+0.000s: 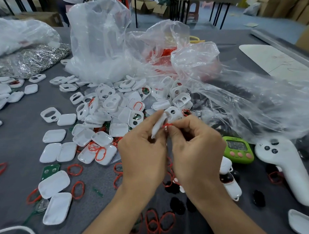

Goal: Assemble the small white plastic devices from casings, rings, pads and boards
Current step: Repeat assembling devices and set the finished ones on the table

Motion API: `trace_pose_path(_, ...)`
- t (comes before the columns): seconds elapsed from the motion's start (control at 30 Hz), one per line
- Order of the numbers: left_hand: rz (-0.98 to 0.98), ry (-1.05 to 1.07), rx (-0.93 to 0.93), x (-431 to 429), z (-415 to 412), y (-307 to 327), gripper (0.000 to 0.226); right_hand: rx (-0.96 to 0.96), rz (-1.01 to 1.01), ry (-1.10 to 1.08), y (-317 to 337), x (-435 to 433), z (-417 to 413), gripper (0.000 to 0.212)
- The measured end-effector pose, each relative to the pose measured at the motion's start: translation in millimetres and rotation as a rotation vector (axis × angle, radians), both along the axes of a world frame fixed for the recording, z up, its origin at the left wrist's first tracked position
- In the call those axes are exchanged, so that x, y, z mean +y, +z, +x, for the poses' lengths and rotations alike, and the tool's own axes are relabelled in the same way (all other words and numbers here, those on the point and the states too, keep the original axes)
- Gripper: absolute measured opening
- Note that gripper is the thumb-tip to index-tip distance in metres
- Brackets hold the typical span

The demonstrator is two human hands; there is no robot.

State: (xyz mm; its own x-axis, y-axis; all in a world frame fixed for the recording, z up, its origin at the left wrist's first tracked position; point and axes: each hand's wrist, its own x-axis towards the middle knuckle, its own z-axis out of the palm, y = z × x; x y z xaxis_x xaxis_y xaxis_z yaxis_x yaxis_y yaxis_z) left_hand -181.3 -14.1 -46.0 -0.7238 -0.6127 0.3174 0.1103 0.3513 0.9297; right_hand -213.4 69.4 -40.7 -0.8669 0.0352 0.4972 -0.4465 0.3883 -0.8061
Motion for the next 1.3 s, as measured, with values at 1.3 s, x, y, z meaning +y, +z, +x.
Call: trace_pose_path(1.3, 0.261, -0.190, 0.010, -7, -2, -7, 0.033, -0.050, 0.097, 0.130, 5, 16, -17, 0.011)
